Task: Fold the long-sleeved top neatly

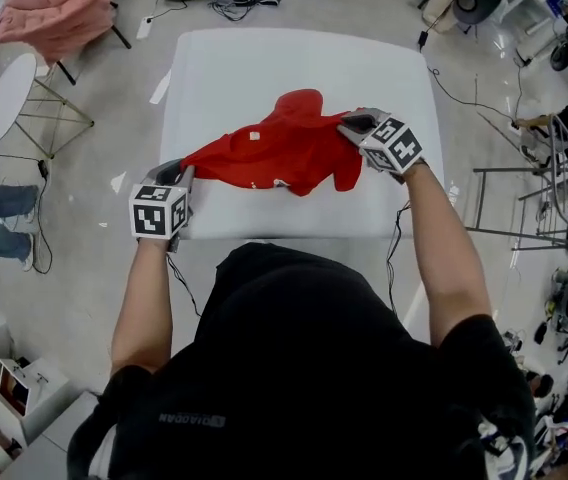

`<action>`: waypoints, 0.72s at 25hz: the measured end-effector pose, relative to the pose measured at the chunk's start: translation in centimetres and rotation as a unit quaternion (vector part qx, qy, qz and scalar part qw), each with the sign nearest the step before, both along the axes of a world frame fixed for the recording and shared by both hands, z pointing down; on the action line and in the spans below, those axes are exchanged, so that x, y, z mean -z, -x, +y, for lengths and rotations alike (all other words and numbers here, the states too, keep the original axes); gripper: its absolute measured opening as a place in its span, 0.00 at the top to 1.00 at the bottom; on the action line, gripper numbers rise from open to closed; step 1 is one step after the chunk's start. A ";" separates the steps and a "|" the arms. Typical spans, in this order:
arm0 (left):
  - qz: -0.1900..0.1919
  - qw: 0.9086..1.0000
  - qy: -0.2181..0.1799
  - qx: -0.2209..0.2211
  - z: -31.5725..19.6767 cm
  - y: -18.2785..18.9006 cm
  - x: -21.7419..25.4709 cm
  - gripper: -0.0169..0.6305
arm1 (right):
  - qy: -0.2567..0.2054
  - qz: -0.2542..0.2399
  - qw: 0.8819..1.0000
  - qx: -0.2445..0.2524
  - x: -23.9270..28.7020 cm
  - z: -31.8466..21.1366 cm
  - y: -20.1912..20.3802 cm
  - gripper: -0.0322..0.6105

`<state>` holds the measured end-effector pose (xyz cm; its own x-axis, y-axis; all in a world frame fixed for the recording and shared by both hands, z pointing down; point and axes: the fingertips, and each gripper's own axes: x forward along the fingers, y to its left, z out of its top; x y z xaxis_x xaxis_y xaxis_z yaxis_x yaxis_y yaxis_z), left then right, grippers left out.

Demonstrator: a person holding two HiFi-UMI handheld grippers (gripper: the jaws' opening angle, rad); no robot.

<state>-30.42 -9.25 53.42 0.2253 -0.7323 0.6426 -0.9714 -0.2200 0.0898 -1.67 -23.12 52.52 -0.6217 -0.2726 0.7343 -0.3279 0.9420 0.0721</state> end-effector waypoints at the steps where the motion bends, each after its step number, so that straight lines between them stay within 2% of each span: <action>1: -0.013 1.000 -0.011 0.001 -0.2 -0.1 0.8 0.91 | -0.023 -0.011 1.000 -0.013 1.7 -0.2 -0.8 0.89; 4: -0.057 0.997 -0.055 -0.009 -1.5 -1.2 4.4 0.91 | -0.100 -0.031 0.994 -0.041 7.5 -0.6 -3.5 0.89; 6: -0.092 0.992 -0.088 -0.023 -3.0 -2.3 7.8 0.91 | -0.157 -0.038 0.985 -0.056 12.0 -1.1 -5.3 0.89; 11: -0.147 0.973 -0.175 -0.036 -6.9 -5.3 18.6 0.91 | -0.289 -0.045 0.952 -0.091 23.3 -2.1 -10.1 0.89; 16: -0.151 0.957 -0.247 -0.028 -8.3 -7.2 29.5 0.91 | -0.346 -0.062 0.929 -0.113 31.7 -1.8 -13.7 0.89; 18: -0.171 0.949 -0.265 -0.030 -7.9 -7.7 32.8 0.91 | -0.361 -0.063 0.924 -0.112 34.0 -1.2 -14.5 0.89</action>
